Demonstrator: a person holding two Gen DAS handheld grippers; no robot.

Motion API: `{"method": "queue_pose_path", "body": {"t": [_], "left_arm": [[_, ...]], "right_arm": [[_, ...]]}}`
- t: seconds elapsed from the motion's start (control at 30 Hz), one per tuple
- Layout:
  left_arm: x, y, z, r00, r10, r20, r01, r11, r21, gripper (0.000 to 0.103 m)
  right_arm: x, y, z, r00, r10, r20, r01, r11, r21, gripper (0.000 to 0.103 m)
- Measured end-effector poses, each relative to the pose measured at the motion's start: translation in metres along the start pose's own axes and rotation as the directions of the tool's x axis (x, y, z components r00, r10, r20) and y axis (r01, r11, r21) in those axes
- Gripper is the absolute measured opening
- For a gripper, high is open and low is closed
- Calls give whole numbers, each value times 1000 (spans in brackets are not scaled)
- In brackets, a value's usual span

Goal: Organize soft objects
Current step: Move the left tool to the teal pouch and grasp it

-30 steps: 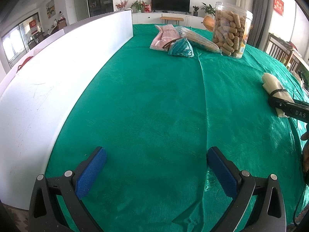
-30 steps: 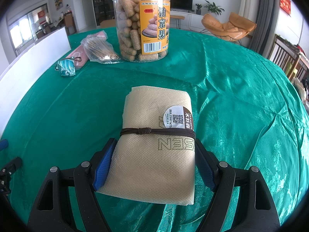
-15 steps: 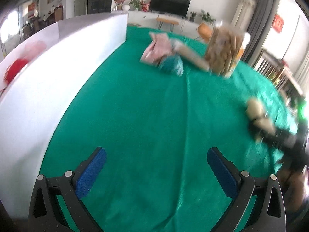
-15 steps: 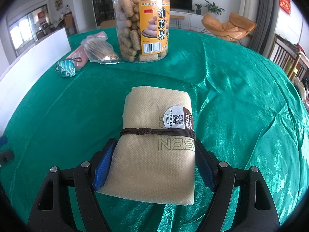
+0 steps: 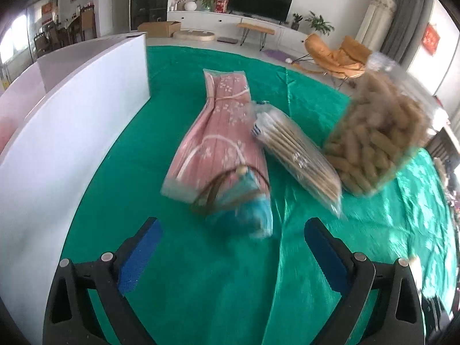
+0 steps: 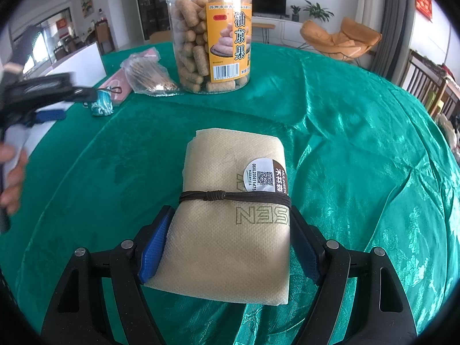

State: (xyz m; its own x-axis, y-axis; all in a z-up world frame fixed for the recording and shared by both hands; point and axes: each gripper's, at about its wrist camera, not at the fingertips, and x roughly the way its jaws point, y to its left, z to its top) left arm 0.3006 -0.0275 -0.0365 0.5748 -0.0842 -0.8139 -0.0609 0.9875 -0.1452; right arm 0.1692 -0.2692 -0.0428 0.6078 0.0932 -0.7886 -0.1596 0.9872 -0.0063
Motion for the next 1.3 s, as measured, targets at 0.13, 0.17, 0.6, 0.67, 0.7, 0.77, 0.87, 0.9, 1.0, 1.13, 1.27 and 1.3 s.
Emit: {"method": "queue_pose_path", "body": {"t": [0.13, 0.17, 0.6, 0.67, 0.7, 0.77, 0.87, 0.9, 1.0, 1.13, 1.27, 1.3], "left_arm": [[15, -9, 11, 1000, 2, 4, -2, 1000, 25, 77], [19, -12, 11, 999, 33, -11, -32, 998, 52, 43], [-89, 28, -90, 995, -93, -42, 98, 986, 134, 41], [-97, 35, -115, 995, -94, -40, 98, 988, 123, 41], [-94, 36, -122, 996, -88, -34, 91, 988, 120, 43], [-86, 38, -136, 997, -68, -40, 72, 991, 109, 50], [-83, 30, -143, 1000, 11, 11, -12, 990, 138, 93], [-79, 28, -144, 999, 45, 6, -45, 989, 142, 98], [-71, 29, -148, 997, 81, -1, -80, 985, 154, 103], [-70, 32, -147, 997, 78, 0, -77, 986, 147, 103], [-69, 33, -147, 997, 76, 3, -76, 986, 150, 103], [-71, 33, -148, 997, 76, 3, -76, 986, 150, 103]], "right_arm": [[0, 0, 0, 1000, 3, 1, -3, 1000, 2, 80], [0, 0, 0, 1000, 3, 1, -3, 1000, 2, 80], [1, -1, 0, 1000, 2, 1, -2, 1000, 2, 80], [1, 0, 0, 1000, -1, 0, 1, 1000, 0, 80], [1, 0, 0, 1000, -3, 0, 3, 1000, -1, 80], [2, 0, 0, 1000, -7, -1, 7, 1000, -4, 80], [2, 1, 0, 1000, -8, -1, 8, 1000, -4, 80], [2, 1, 0, 1000, -9, -1, 9, 1000, -5, 80], [2, 1, 0, 1000, -8, -1, 8, 1000, -4, 80], [2, 2, 1, 1000, -9, -1, 9, 1000, -5, 80], [2, 1, 0, 1000, -10, -2, 10, 1000, -5, 80], [2, 1, 0, 1000, -10, -2, 10, 1000, -5, 80]]}}
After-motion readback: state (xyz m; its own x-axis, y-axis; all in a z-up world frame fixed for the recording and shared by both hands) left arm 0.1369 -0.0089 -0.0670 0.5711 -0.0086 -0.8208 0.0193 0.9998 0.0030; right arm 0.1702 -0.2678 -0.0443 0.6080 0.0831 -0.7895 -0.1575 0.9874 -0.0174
